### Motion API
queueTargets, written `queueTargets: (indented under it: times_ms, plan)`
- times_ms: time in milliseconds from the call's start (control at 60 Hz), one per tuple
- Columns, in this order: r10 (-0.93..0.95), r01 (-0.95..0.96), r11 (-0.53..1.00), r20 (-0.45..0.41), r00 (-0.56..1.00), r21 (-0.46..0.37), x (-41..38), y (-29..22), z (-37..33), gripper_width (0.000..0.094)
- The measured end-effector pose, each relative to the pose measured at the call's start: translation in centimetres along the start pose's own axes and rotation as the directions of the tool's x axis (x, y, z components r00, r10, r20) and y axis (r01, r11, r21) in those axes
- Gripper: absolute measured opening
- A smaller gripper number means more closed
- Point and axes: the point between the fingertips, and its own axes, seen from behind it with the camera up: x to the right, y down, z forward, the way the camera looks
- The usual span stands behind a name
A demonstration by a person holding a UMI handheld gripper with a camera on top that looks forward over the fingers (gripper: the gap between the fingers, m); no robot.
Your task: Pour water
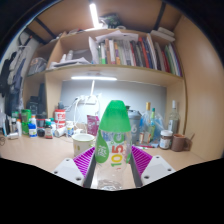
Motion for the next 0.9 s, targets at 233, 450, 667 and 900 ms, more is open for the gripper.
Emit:
queueTargets:
  times_ms: [233, 450, 667, 900]
  plan:
    - [0.053, -0.053, 0.999, -0.037, 0.998, 0.006, 1.4, 0.1, 0.7, 0.0458]
    - [-0.254, 0.259, 0.965, -0.091, 0.963, 0.043, 4.4, -6.0, 5.3, 0.0456]
    - [-0.906, 0.922, 0.386, -0.177, 0.383, 0.022, 2.5, -13.7, 13.8, 0.0455]
    - [-0.885, 0.901, -0.433, -0.179, -0.429, -0.022, -1.6, -12.8, 18.9, 0.0453]
